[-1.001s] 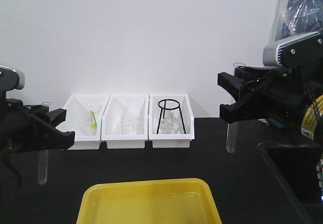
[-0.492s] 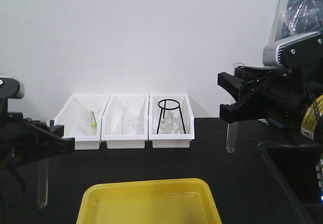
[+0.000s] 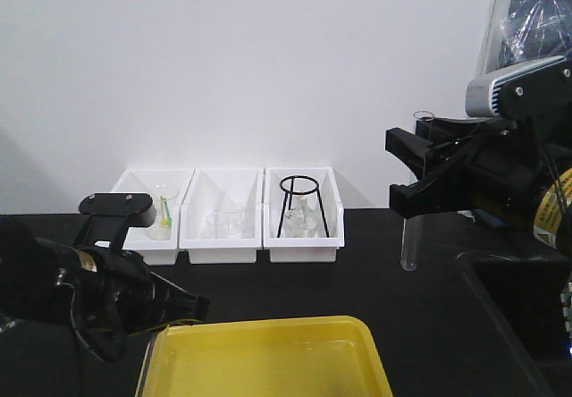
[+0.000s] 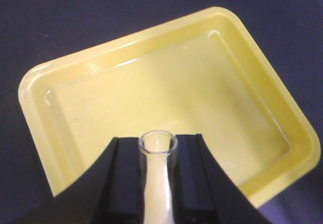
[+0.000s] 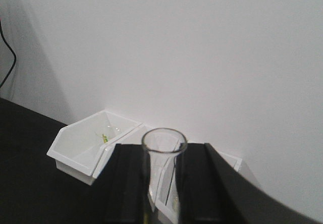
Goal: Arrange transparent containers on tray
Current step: 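Move the left gripper's test tube down over the yellow tray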
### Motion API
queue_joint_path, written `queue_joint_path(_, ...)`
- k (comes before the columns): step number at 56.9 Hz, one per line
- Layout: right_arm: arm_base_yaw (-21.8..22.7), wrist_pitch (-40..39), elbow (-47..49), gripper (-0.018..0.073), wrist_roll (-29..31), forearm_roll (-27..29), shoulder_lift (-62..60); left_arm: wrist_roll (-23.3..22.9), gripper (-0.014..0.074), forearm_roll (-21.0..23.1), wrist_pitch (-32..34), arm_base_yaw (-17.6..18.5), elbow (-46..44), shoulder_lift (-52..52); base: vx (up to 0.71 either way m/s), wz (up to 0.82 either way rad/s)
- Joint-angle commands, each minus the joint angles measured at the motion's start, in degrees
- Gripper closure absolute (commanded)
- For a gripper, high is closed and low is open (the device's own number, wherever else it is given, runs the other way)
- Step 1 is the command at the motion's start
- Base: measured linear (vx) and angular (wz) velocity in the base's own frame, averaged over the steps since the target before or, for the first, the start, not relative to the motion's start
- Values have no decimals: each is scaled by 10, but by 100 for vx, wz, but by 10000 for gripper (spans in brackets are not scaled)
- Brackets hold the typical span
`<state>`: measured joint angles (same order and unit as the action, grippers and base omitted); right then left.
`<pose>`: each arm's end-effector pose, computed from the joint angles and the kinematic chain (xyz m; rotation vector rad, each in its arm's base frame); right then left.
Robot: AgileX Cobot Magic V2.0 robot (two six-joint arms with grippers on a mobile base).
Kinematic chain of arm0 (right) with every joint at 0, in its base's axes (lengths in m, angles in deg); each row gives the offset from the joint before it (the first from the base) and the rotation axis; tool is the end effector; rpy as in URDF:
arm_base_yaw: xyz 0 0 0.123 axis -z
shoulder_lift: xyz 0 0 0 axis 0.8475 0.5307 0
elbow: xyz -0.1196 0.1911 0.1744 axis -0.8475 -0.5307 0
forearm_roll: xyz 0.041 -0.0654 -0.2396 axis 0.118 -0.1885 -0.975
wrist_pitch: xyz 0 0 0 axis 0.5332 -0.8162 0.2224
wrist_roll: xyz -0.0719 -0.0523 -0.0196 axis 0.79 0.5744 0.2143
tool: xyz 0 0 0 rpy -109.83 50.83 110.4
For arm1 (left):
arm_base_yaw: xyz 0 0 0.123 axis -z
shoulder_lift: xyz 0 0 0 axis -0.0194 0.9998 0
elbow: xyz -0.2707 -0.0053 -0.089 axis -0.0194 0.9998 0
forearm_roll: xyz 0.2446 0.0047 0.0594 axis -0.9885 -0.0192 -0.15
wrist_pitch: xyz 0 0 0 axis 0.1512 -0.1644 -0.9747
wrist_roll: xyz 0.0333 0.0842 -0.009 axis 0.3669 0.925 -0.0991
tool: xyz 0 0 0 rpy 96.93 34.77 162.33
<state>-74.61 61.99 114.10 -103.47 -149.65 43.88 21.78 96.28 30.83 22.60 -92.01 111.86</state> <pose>0.2802 0.1054 0.3974 -0.4969 1.4888 0.3108 0.3001 -0.1346 0.3136 0.2331 2.4382 -0.4863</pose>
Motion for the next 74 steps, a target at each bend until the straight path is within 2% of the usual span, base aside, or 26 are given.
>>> queue_joint_path(1, 0, -22, 18, 571, 2, 5, -14, -52, 603, -16, 30, -2, -29, 8, 0, 0)
queue_joint_path(7, 0, -22, 18, 571, 1, 5, -14, -121, 603, -56, 22, -13, -33, 43, 0, 0)
queue_joint_path(13, 0, -21, 18, 571, 2, 5, -14, -153, 603, -57, 18, -27, -33, 85, 0, 0)
queue_joint_path(19, 0, -21, 18, 571, 2, 5, -14, -151, 603, -29, 14, -38, -36, 123, 0, 0)
queue_joint_path(33, 0, 0, 18, 571, 2, 5, -14, -151, 603, -13, -41, -39, -118, 200, 0, 0)
queue_joint_path(42, 0, 26, 18, 571, 2, 5, -9, -169, 603, -14, -55, -39, -146, 238, 0, 0)
queue_joint_path(56, 0, 22, 18, 571, 2, 5, 9, -169, 594, -21, -51, -39, -146, 274, 0, 0)
queue_joint_path(66, 0, 20, 18, 571, 2, 5, 15, -169, 522, -32, -41, -39, -146, 275, 0, 0)
queue_joint_path(74, 0, 20, 18, 571, 2, 5, 15, -169, 404, -36, -41, -39, -146, 275, 0, 0)
